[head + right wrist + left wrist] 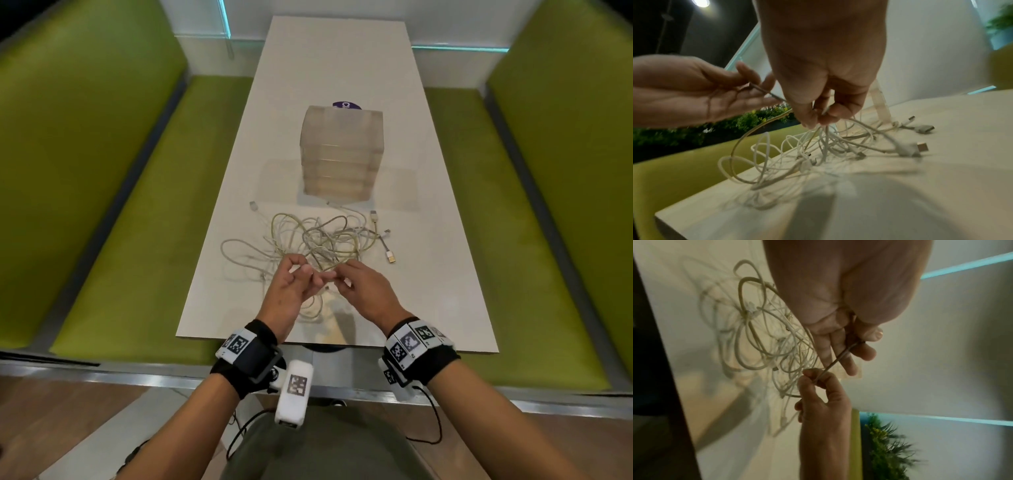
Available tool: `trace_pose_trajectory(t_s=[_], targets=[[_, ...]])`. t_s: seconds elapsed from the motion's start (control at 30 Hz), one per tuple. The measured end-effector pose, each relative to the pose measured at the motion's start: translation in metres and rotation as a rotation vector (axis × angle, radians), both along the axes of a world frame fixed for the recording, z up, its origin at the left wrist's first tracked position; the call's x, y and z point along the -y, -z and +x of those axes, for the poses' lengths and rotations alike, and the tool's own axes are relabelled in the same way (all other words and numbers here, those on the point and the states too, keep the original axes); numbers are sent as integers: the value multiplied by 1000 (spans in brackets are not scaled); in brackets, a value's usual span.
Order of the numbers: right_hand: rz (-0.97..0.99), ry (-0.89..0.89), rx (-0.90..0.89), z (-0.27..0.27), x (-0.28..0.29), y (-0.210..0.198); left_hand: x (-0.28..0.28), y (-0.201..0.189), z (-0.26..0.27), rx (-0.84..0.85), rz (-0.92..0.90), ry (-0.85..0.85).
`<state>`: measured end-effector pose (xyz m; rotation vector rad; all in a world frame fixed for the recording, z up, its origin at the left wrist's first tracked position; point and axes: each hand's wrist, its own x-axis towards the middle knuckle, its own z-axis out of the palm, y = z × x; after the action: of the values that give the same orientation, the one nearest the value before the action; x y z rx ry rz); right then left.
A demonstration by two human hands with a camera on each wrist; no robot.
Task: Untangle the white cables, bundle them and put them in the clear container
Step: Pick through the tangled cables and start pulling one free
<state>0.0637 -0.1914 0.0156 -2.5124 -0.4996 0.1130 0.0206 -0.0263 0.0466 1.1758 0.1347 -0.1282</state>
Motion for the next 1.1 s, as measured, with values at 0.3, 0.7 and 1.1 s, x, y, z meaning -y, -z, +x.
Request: trace_pose_trajectory(t_s=[0.3,0.7,1.1], targets=[[27,130,227,21,-8,-15,-4,-23,7,91,-33,42],[-52,290,-37,52,23,-10,-38,-86,23,229,-27,-102],[145,24,93,33,-8,-29,9,-5,51,106,596,138]])
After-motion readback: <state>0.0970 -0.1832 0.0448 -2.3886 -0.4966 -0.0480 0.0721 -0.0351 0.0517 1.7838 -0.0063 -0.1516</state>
